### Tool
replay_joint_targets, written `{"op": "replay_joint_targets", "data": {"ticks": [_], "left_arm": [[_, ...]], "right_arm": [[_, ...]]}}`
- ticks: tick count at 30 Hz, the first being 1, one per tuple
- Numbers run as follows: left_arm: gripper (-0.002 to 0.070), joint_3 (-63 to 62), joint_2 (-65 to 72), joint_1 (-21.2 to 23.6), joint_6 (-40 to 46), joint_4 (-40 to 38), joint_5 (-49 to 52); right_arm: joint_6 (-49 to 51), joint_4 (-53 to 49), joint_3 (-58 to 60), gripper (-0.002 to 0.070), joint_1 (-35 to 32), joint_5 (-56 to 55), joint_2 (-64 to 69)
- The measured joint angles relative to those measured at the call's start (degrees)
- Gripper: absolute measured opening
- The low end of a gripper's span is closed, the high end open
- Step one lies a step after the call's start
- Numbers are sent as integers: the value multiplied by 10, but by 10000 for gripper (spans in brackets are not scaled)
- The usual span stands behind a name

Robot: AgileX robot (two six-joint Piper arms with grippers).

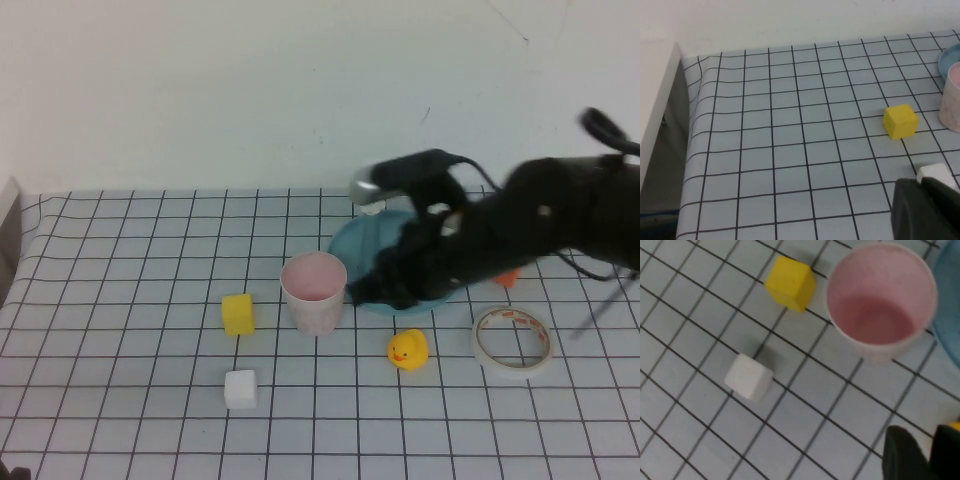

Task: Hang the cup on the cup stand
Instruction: Pick up the cup from the table

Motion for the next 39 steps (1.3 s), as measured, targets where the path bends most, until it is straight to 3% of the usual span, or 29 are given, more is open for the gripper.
{"op": "replay_joint_targets", "data": {"ticks": [7, 10, 18, 39], "left_arm": [[-3, 0, 0, 0, 0, -5, -1], [-3, 0, 0, 0, 0, -6, -1], [-3, 0, 0, 0, -2, -6, -1], [-3, 0, 0, 0, -3, -6, 7]], "right_arm": [[55, -41, -138, 305, 23, 42, 100], [110, -82, -195, 349, 23, 73, 138], [197, -153, -286, 366, 23, 110, 210], [228, -183, -300, 349, 23, 100, 282]]}}
